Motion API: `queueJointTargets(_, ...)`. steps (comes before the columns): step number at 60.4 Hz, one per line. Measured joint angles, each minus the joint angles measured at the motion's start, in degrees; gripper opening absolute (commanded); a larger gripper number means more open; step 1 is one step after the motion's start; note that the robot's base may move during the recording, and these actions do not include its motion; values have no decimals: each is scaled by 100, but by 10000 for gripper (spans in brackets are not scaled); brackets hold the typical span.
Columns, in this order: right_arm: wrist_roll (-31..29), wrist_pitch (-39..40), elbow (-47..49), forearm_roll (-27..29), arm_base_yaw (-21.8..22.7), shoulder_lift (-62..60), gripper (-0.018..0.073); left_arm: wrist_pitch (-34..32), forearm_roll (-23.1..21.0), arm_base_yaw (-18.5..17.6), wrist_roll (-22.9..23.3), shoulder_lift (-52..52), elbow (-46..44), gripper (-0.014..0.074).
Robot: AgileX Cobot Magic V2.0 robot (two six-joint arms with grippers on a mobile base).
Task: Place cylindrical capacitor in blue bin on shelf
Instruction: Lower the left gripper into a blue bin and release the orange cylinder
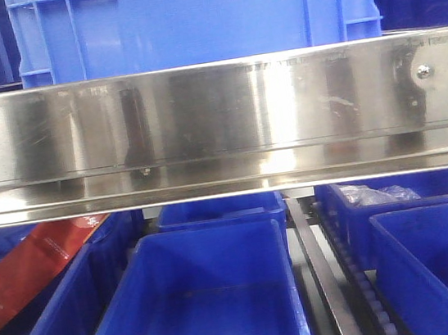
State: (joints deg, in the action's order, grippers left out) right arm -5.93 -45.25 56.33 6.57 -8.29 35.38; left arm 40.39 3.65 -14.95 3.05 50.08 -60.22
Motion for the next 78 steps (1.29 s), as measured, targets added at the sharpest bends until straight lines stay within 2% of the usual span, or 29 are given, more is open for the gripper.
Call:
queueJointTargets(31, 0, 0, 0, 0, 0, 0, -99, -93, 0, 0, 0, 0, 0, -111)
queueJointTargets(43, 0, 0, 0, 0, 0, 0, -99, -3, -169, -94, -568, 408, -611, -111)
queueJointTargets(50, 0, 0, 0, 0, 0, 0, -99, 52, -224, -441, -708, 963, -1526, -111)
queueJointTargets(67, 0, 0, 0, 0, 0, 0, -99, 138, -280, -1583, -873, 2889, -3696, -111)
queueJointTargets(78, 0, 0, 0, 0, 0, 0, -99, -281, -298, -1907, -899, 4158, -4505, -111)
